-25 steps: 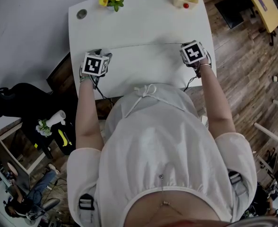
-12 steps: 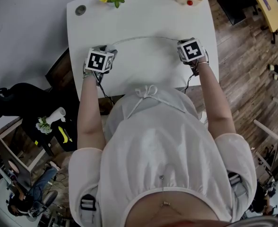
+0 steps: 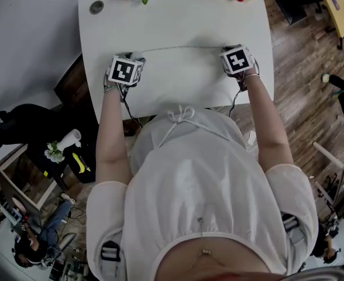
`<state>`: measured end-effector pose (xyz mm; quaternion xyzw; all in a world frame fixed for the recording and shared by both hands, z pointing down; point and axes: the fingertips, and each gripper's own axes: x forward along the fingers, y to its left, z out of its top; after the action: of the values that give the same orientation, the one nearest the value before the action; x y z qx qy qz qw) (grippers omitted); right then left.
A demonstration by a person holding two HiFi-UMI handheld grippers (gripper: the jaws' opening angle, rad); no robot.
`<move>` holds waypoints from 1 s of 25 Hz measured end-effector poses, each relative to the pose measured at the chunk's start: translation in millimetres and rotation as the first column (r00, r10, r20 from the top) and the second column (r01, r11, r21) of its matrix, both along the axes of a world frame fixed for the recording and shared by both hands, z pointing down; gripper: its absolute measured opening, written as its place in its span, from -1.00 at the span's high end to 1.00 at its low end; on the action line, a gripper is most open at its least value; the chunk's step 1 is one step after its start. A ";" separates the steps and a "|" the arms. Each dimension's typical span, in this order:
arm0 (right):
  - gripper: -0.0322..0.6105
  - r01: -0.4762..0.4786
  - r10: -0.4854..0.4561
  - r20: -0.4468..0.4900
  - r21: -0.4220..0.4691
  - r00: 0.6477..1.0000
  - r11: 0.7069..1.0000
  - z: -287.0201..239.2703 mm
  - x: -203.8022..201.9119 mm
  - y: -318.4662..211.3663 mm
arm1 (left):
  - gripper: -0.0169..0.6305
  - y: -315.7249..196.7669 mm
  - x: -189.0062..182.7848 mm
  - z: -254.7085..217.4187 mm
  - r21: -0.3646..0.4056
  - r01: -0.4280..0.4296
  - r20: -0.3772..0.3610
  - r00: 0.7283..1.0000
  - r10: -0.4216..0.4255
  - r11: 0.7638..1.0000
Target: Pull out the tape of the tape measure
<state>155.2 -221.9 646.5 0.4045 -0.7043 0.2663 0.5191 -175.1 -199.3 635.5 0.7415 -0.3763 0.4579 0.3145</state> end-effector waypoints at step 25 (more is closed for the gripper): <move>0.49 -0.067 -0.026 0.241 0.371 0.970 0.926 -116.0 -16.0 -26.9 | 0.27 -26.3 7.8 -138.9 0.431 0.156 -0.165 0.982 -0.093 0.889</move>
<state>139.2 -248.7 530.5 0.4686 -0.7956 0.1789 0.3396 -167.3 -225.6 496.6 0.7979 -0.4942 0.2864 0.1923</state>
